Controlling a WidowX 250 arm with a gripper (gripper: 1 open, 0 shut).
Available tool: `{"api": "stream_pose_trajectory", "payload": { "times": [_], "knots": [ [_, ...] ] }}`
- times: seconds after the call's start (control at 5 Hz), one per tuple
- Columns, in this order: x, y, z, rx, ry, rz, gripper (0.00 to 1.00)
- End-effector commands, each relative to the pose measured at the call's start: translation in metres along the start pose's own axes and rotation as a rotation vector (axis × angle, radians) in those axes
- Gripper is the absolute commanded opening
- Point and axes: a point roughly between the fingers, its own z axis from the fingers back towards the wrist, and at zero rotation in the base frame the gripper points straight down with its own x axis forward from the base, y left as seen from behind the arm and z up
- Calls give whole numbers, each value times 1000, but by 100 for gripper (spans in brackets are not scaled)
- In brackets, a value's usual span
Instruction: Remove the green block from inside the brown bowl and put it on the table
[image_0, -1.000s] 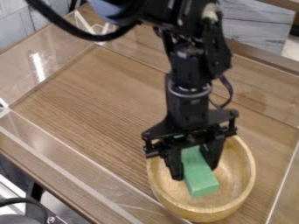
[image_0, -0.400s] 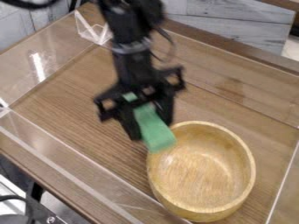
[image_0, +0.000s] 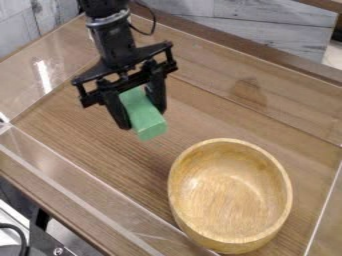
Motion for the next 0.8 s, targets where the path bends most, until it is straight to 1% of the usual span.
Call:
{"api": "stream_pose_trajectory", "payload": {
  "times": [0.0, 0.6],
  "knots": [
    [13, -4, 9, -38, -30, -23, 0],
    [22, -5, 2, -53, -4, -109, 0]
  ]
}}
